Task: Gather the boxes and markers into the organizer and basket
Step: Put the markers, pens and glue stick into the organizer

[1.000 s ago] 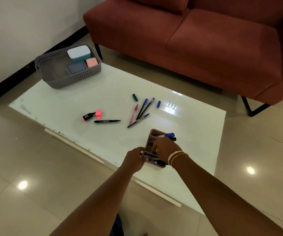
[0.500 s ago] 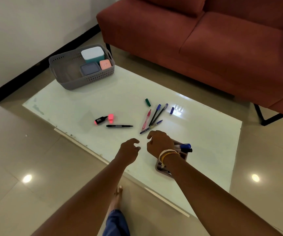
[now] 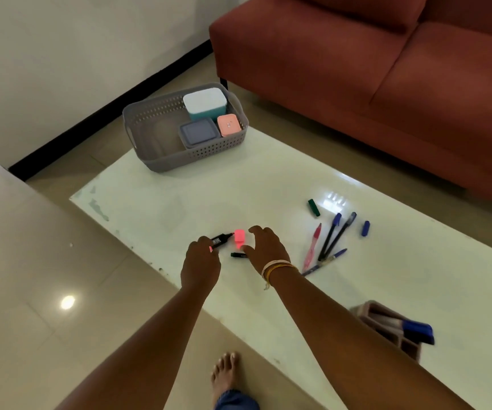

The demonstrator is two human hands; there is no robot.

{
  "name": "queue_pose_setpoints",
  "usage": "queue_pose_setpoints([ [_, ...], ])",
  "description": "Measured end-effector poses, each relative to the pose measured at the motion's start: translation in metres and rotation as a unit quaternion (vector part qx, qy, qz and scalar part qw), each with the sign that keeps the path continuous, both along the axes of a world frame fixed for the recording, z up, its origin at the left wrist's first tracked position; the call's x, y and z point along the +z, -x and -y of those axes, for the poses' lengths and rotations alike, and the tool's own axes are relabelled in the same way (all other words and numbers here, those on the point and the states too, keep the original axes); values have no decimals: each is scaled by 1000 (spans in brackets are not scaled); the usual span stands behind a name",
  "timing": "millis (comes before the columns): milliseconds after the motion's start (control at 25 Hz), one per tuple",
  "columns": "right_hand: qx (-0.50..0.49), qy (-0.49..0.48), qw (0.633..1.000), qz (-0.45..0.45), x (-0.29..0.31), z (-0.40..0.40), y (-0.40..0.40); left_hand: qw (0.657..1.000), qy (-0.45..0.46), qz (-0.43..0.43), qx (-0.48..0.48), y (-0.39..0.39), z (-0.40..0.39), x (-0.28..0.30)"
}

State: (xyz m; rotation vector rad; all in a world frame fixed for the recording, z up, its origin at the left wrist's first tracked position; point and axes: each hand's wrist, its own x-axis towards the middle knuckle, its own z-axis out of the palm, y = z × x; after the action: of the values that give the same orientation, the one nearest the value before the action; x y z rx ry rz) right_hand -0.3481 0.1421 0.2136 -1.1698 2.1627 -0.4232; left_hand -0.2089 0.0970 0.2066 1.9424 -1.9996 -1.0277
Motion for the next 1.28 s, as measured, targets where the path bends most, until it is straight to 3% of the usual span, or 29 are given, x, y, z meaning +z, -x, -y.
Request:
queue_pose_setpoints([
  [240,38,-30,999,-5,-32,60,15,994,13,-7,-105,14,56,-31],
  [360,-1,-18,1000,14,-37,69,21,990,13,34,-137,28,67,-40],
  [440,-93,-34,993,66,-36,69,28,989,-22,38,-140,35,70,-36],
  [520,-250,-5,957,149,-24,71,38,992,-79,-36,-97,43,73,-21],
  [600,-387,67,886,244,-1,75,48,981,-142,-117,-58,52,75,3],
  [720,-435,146,811,363,34,77,56,968,-172,-163,-75,65,73,32],
  [800,-400,153,809,403,47,75,55,966,-167,-178,-88,72,70,44],
  [1000,-354,149,843,376,60,61,56,966,-138,-202,-84,77,62,56],
  [1120,-350,164,831,401,69,54,57,936,-189,-296,-19,82,61,66],
  [1280,-386,229,805,387,79,46,58,849,-293,-419,137,92,46,80],
])
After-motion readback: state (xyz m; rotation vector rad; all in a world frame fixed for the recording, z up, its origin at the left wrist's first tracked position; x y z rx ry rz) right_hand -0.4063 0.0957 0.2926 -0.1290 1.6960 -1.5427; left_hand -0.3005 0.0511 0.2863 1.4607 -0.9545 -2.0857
